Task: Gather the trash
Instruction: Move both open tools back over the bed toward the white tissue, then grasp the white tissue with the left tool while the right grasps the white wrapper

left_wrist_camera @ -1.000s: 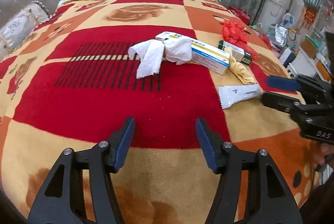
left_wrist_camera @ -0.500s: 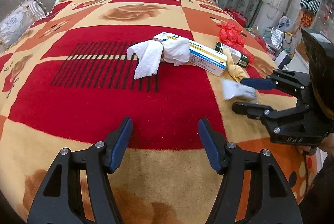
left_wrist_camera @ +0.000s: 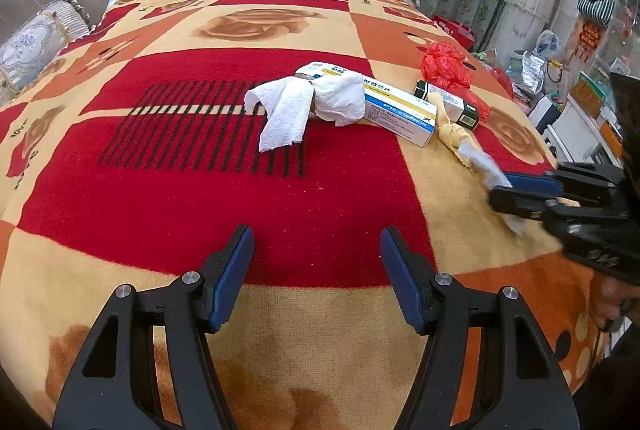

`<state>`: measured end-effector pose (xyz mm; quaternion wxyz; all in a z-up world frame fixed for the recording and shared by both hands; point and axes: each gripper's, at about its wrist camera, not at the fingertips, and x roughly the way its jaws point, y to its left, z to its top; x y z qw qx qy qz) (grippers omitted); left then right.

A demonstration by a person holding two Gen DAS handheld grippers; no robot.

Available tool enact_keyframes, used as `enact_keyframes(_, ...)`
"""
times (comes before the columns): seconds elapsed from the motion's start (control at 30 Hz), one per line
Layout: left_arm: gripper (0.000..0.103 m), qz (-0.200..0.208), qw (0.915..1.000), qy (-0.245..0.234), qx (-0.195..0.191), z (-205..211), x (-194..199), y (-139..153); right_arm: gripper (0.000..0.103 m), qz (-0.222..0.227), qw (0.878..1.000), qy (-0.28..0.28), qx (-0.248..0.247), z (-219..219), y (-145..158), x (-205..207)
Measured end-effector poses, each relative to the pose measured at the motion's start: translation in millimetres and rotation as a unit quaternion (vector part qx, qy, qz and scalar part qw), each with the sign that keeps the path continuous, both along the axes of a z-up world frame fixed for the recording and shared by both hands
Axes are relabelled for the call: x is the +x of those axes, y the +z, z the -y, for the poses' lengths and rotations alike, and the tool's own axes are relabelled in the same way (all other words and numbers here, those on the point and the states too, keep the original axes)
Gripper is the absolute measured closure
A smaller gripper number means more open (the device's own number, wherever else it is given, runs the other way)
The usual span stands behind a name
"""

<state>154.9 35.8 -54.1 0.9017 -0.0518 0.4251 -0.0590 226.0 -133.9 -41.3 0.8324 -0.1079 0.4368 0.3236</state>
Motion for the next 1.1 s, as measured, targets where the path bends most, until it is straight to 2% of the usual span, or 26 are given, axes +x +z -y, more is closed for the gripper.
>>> enact_keyframes(0.13,0.038,0.001,1.0000,0.002,-0.004,-1,-1,0,0.086,-0.018,0.999,-0.024,0.041,17,15,-20)
enact_keyframes(0.27,0.038,0.000,0.9998,-0.011,-0.018,-8,6,4,0.086,-0.032,0.996,-0.079,0.029,33,6,-39)
enact_keyframes(0.33,0.038,0.013,0.9997,-0.019,0.008,-9,16,11,0.086,-0.050,0.993,-0.109,0.011,40,-10,-42)
enact_keyframes(0.53,0.038,0.032,0.9952,-0.077,0.051,-20,67,31,0.085,-0.027,0.994,-0.097,0.032,45,-12,-42)
enact_keyframes(0.63,0.038,0.007,0.9903,-0.131,0.044,-18,92,28,0.084,-0.025,0.995,-0.093,0.034,43,-12,-39)
enact_keyframes(0.7,0.038,-0.015,0.9860,-0.158,0.051,-13,104,20,0.080,-0.023,0.995,-0.089,0.035,42,-13,-39)
enact_keyframes(0.77,0.038,-0.027,0.9824,-0.168,0.078,-7,113,9,0.069,-0.023,0.996,-0.081,0.037,40,-12,-40)
enact_keyframes(0.8,0.038,-0.028,0.9815,-0.169,0.087,-6,116,6,0.067,-0.022,0.996,-0.075,0.039,39,-12,-41)
enact_keyframes(0.87,0.039,-0.024,0.9820,-0.168,0.083,-6,117,2,0.062,-0.017,0.997,-0.068,0.031,35,-13,-43)
enact_keyframes(0.9,0.045,-0.021,0.9835,-0.164,0.072,-8,116,3,0.061,-0.017,0.997,-0.066,0.030,34,-13,-44)
enact_keyframes(0.93,0.055,-0.018,0.9843,-0.164,0.061,-8,115,5,0.060,-0.017,0.997,-0.065,0.032,34,-13,-44)
enact_keyframes(0.97,0.059,-0.014,0.9845,-0.167,0.051,-7,111,7,0.060,-0.019,0.997,-0.065,0.034,34,-13,-44)
enact_keyframes(1.03,0.080,-0.007,0.9834,-0.172,0.057,-1,106,10,0.060,-0.025,0.996,-0.068,0.043,37,-13,-43)
enact_keyframes(1.1,0.083,-0.005,0.9822,-0.177,0.063,7,99,12,0.060,-0.024,0.997,-0.066,0.041,36,-13,-44)
